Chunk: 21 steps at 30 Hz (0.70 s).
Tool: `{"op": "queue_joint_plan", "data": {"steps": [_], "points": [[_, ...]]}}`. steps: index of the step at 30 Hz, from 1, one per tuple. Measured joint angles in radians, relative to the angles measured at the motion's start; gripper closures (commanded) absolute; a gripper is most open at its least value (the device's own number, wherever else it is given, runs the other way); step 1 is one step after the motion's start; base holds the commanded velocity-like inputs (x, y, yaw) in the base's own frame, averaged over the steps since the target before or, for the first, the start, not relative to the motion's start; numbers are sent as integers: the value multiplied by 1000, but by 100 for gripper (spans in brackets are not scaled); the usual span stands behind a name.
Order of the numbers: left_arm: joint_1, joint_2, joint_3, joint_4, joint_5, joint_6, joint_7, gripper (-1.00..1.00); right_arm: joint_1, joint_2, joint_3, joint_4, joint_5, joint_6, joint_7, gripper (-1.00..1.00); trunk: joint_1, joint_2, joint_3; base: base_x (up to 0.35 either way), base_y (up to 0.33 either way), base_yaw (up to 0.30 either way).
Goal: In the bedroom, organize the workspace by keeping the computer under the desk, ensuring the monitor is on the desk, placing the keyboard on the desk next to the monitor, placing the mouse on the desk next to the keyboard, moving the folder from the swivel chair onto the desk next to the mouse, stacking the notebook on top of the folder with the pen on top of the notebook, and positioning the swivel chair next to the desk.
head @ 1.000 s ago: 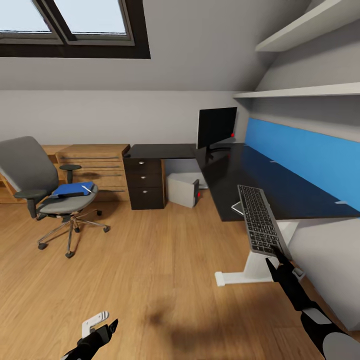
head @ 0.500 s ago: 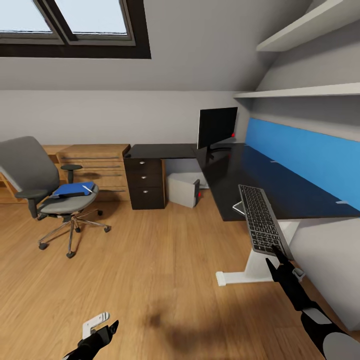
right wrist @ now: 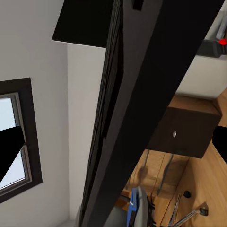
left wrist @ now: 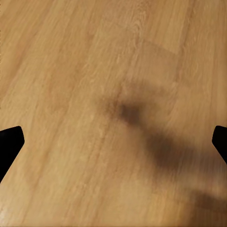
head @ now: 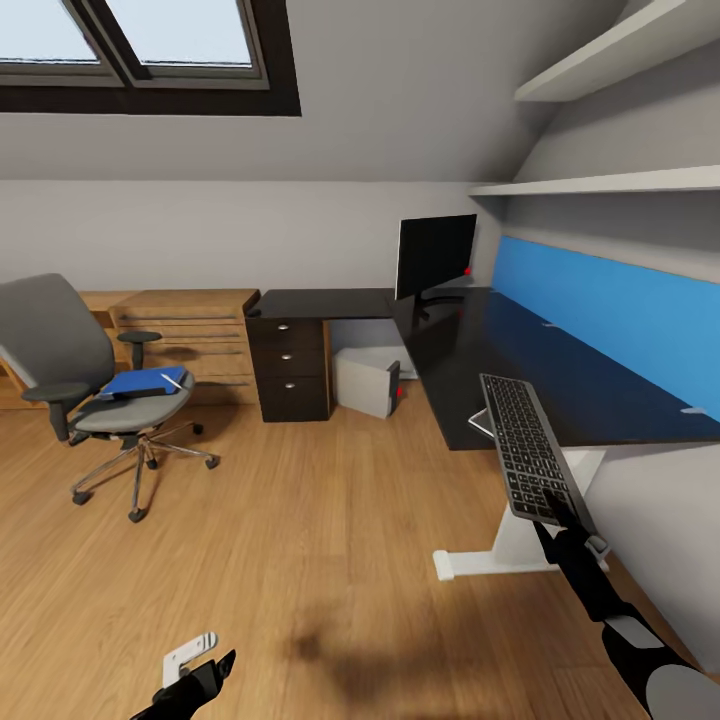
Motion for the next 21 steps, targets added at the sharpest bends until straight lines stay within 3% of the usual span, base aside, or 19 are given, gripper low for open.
{"op": "queue_joint_plan", "data": {"steps": [10,11,21], "points": [[0,1,1,1,-1,0,1,-100,0,0,1,0,0,0,-4,-100,0,0,0,2,0,0],[0,1,1,1,-1,0,1,-100,0,0,1,0,0,0,-6,100,0,0,0,0,0,0],[0,1,1,1,-1,1,0,-100,0,2,-5,-1,-2,0,-25,100,0,0,0,0,0,0]]}}
